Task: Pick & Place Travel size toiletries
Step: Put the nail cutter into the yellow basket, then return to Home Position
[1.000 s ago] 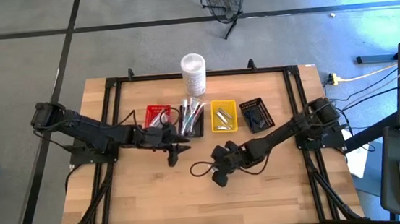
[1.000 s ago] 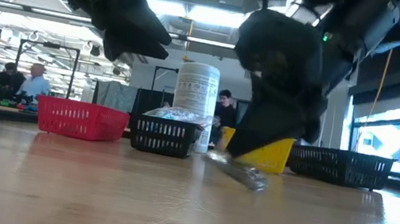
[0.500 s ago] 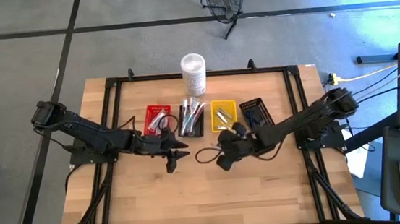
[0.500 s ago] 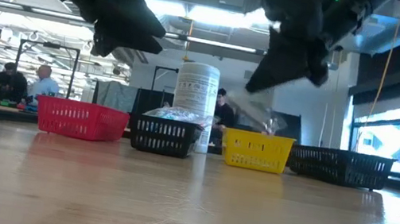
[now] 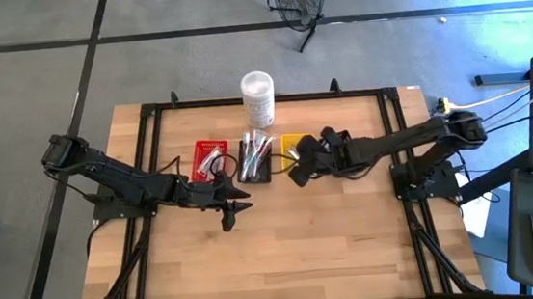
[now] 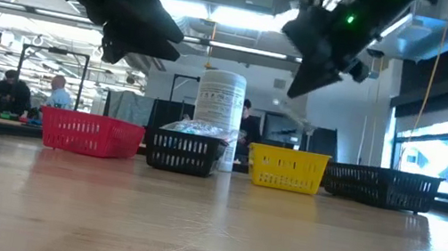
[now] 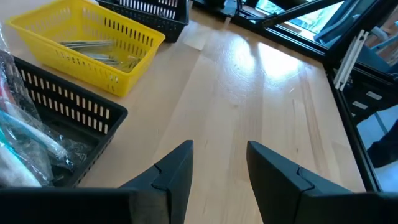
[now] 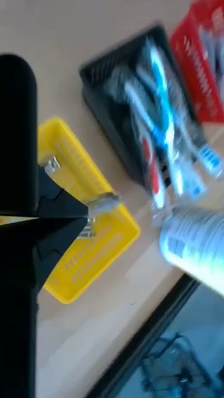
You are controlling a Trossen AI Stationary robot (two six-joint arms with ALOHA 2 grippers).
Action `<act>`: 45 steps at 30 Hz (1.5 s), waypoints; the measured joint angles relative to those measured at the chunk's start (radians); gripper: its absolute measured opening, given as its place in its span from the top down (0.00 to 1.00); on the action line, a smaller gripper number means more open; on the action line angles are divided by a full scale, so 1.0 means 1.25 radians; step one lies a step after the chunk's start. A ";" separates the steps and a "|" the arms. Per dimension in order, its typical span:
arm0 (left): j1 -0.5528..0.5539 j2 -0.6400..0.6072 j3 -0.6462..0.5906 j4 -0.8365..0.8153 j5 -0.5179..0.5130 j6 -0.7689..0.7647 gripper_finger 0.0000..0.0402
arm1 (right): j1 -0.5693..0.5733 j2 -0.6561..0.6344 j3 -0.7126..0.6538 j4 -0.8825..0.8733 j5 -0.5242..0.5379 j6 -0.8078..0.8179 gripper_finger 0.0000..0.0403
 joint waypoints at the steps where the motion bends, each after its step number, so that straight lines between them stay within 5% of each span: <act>1: 0.000 0.000 0.000 0.000 0.000 0.000 0.64 | -0.013 0.009 0.000 0.000 -0.004 0.007 1.00; 15: 0.000 0.000 0.000 -0.003 -0.020 0.008 0.64 | -0.096 0.149 0.000 0.013 -0.075 0.048 0.99; 25: 0.000 0.000 0.000 -0.009 -0.089 0.092 0.64 | -0.115 0.163 0.000 0.016 -0.090 0.042 0.82; 30: -0.005 -0.011 0.000 -0.018 -0.152 0.141 0.66 | -0.116 0.147 0.004 0.008 -0.117 -0.059 0.74; 38: 0.004 -0.206 0.000 -0.170 -0.230 0.185 0.84 | -0.096 0.037 0.078 -0.126 -0.109 -0.355 0.69; 42: -0.007 -0.346 0.000 -0.283 -0.325 0.262 0.93 | -0.083 -0.040 0.108 -0.190 -0.086 -0.357 0.70; 45: -0.018 -0.439 0.000 -0.351 -0.321 0.328 0.98 | -0.068 -0.106 0.102 -0.212 -0.130 -0.398 0.73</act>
